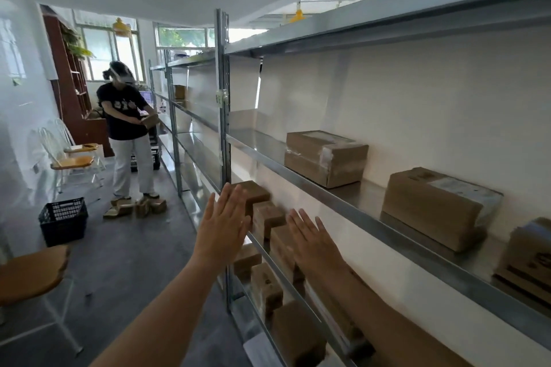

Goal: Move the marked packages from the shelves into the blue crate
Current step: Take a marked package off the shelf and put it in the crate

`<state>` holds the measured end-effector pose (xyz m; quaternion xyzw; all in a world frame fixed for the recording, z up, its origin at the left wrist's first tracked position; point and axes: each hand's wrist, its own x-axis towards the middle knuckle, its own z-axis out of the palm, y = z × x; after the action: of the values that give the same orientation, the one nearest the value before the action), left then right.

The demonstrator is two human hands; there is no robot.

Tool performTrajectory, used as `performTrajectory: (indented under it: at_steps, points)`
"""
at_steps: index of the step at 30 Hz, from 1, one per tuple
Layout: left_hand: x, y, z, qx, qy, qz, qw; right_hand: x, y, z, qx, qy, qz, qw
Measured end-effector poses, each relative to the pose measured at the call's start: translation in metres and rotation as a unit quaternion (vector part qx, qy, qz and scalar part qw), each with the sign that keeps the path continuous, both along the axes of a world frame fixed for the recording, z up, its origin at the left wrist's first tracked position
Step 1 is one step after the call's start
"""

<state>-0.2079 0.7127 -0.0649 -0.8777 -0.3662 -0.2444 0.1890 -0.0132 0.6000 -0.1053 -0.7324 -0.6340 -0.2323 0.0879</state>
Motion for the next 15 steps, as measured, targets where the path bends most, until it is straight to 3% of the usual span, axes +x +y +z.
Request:
performTrajectory:
  at_steps: [6,15]
  points:
    - [0.007,0.112,-0.005,0.006,0.053,-0.037,0.998,0.002,0.097,-0.013,0.013,-0.032,-0.017,0.999]
    - [0.033,0.259,-0.004,-0.031,0.088,-0.077,0.993,0.016,0.226,-0.015,0.010,0.009,-0.035,0.999]
